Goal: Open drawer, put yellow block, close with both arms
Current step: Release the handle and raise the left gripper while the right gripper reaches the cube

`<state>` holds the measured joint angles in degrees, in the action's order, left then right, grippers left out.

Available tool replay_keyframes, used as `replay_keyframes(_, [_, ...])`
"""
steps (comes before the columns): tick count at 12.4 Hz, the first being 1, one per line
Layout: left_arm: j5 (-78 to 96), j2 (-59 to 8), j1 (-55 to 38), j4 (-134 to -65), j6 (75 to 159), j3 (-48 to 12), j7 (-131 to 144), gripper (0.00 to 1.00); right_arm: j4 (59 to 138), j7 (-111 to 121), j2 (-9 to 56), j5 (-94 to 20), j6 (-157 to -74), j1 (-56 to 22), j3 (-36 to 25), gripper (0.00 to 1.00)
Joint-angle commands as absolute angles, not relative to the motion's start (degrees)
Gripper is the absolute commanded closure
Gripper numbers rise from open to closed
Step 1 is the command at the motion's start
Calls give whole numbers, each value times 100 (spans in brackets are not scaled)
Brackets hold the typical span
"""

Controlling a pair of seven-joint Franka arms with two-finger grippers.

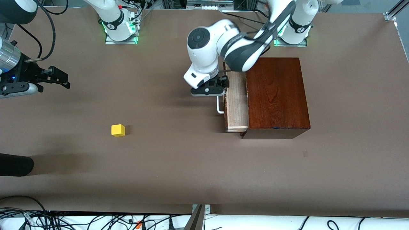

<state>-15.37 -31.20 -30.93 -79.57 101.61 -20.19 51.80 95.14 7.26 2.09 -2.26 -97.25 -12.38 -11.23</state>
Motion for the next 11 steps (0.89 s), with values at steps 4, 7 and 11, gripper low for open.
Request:
replay_keyframes(4, [-1214, -2138, -1665, -7304, 8263, -2022, 2756, 0, 9272, 729, 569, -596, -9905, -1221, -1125, 0])
replay_keyframes(7, [-634, -1654, -408, -7373, 7771, -2030, 1480, 0, 9264, 730, 921, -571, -9966, -1239, -1125, 0])
replay_keyframes(11, [78, -1110, 798, -7854, 7488, -1934, 319, 0, 9351, 1046, 1905, -597, -10807, -1283, -1116, 0])
